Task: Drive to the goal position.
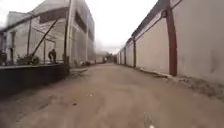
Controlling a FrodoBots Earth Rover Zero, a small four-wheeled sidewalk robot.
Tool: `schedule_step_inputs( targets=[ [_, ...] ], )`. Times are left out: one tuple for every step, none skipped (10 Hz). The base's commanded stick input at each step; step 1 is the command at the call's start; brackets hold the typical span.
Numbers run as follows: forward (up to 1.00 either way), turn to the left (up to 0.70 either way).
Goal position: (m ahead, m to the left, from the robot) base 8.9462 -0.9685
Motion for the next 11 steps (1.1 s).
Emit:
schedule_step_inputs(
  targets=[
    [0.7, 0.0],
    [0.7, 0.0],
    [0.7, 0.0],
    [0.7, 0.0],
    [0.7, 0.0],
    [0.7, 0.0],
    [0.7, 0.0],
    [0.7, 0.0],
    [0.7, 0.0],
    [0.7, 0.0],
    [0.7, 0.0]
  ],
)
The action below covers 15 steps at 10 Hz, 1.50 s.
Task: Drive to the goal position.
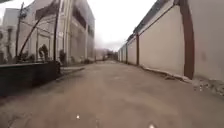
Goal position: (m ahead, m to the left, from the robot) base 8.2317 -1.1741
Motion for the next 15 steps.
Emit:
schedule_step_inputs(
  targets=[
    [0.7, 0.0],
    [0.7, 0.0],
    [0.7, 0.0],
    [0.7, 0.0],
    [0.7, 0.0],
    [0.7, 0.0],
    [0.7, 0.0],
    [0.7, 0.0],
    [0.7, 0.0],
    [0.7, 0.0],
    [0.7, 0.0],
    [0.7, 0.0],
    [0.7, 0.0],
    [0.7, 0.0],
    [0.7, 0.0]
  ],
)
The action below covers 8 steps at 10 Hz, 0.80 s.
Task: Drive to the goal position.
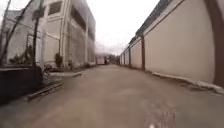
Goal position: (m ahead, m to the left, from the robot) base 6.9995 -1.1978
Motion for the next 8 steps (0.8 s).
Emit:
schedule_step_inputs(
  targets=[
    [0.7, 0.0],
    [0.7, 0.0],
    [0.7, 0.0],
    [0.7, 0.0],
    [0.7, 0.0],
    [0.7, 0.0],
    [0.7, 0.0],
    [0.7, 0.0]
  ],
)
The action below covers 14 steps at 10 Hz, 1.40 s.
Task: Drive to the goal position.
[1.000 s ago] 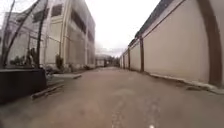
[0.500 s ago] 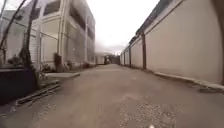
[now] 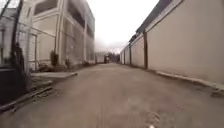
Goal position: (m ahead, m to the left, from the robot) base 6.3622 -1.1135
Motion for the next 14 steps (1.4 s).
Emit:
schedule_step_inputs(
  targets=[
    [0.7, 0.0],
    [0.7, 0.0],
    [0.7, 0.0],
    [0.7, 0.0],
    [0.7, 0.0],
    [0.7, 0.0],
    [0.7, 0.0],
    [0.7, 0.0],
    [0.7, 0.0],
    [0.7, 0.0],
    [0.7, 0.0],
    [0.7, 0.0],
    [0.7, 0.0],
    [0.7, 0.0]
  ],
)
